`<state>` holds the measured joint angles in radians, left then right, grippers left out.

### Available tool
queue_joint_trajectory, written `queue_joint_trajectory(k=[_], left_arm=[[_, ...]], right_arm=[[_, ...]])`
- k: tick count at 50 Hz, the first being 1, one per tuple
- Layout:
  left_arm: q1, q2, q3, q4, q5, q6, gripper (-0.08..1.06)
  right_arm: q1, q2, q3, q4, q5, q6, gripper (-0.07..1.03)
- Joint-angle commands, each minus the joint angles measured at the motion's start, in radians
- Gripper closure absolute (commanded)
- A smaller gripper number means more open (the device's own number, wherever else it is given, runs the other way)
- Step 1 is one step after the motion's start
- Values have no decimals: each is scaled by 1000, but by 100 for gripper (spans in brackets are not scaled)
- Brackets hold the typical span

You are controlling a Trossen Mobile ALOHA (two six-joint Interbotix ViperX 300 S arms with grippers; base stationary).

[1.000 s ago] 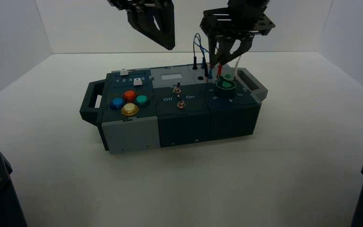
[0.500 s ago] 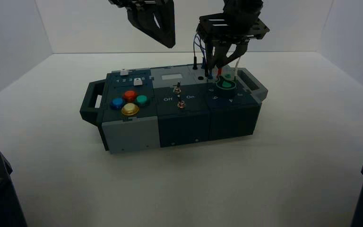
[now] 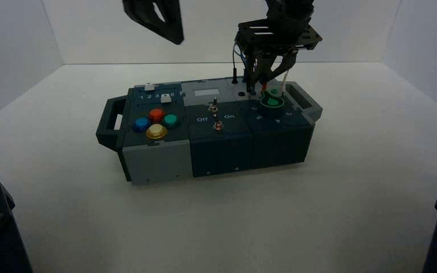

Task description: Pull the blue wire.

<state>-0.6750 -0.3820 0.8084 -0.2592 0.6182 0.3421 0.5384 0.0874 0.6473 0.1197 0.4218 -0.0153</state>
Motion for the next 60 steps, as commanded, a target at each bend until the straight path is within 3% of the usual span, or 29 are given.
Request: queue_joint_trajectory(k=[1,6,10,13,14,19,23,60], left_arm=[[12,-6,-15,-6,8,26,100],[32,2,-12,-21,8,40,100],[46,14,-9,-58,8,77,100],[54,20,-9,-94,8,114,100],[61,25,-9,-133,8,150,100],[87,37,-9,-218,6,242,100],[104,46,-14,-250,8,276,100],[92,91,-29,-262,-81,304,100]], right_arm=[[0,-12,-28,0,-8,-2,59],[0,-15,-31,0,-8,-2,59],[0,-17,-31,-2,-8,-2,59],[0,-17,-31,0,-8,0,59],[0,-17,-31,0,-8,-2,59],[0,-18,-29,-2,-6,-2,59],[0,-20,-31,-2,-5,-2,59],[0,-20,-31,0,0,0,59]])
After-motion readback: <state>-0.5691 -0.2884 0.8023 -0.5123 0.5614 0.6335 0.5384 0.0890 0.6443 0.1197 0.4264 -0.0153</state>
